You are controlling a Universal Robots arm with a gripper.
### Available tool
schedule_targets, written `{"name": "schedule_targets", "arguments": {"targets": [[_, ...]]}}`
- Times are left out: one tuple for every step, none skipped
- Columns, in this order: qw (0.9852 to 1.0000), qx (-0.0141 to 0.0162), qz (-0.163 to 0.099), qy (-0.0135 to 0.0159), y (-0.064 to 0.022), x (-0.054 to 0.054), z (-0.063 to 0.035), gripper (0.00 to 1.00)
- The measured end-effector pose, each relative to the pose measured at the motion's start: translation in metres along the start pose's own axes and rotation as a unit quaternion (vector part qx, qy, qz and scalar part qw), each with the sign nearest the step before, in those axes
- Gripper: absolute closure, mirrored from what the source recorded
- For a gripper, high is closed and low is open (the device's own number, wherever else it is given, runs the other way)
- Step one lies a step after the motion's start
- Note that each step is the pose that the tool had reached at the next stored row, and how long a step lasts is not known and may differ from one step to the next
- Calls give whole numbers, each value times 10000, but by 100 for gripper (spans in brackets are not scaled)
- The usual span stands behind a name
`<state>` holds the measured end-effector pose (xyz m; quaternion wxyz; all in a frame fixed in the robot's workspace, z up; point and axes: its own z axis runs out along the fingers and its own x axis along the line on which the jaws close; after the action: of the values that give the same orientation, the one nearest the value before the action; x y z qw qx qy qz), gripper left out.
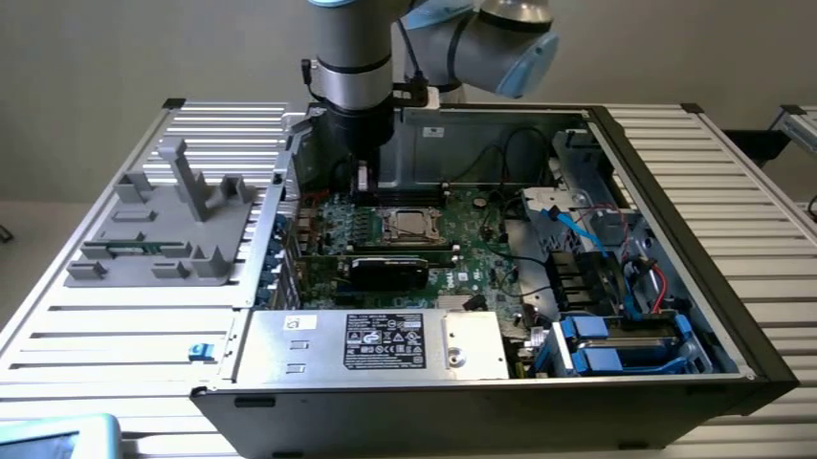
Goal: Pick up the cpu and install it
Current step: 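Close the cpu cover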
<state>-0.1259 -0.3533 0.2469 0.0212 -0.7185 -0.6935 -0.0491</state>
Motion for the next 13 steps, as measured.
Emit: {"name": "schedule_targets", "arguments": {"targets": [[10000, 0, 0, 3, -2, 4, -39, 89], [10000, 0, 0, 5, -5, 8, -80, 89], [10000, 0, 0, 8, -8, 12, -120, 89], [10000, 0, 0, 12, -11, 15, -154, 89], [10000, 0, 1, 16, -13, 18, -189, 89], [10000, 0, 1, 18, -17, 21, -216, 89], [10000, 0, 1, 19, -22, 23, -234, 89], [10000, 1, 1, 18, -27, 24, -243, 89], [10000, 0, 0, 19, -36, 27, -248, 89], [10000, 0, 1, 19, -47, 29, -254, 89], [10000, 0, 1, 20, -61, 30, -263, 89], [10000, 0, 1, 21, -79, 31, -278, 89], [10000, 1, 1, 24, -94, 33, -294, 89]]}}
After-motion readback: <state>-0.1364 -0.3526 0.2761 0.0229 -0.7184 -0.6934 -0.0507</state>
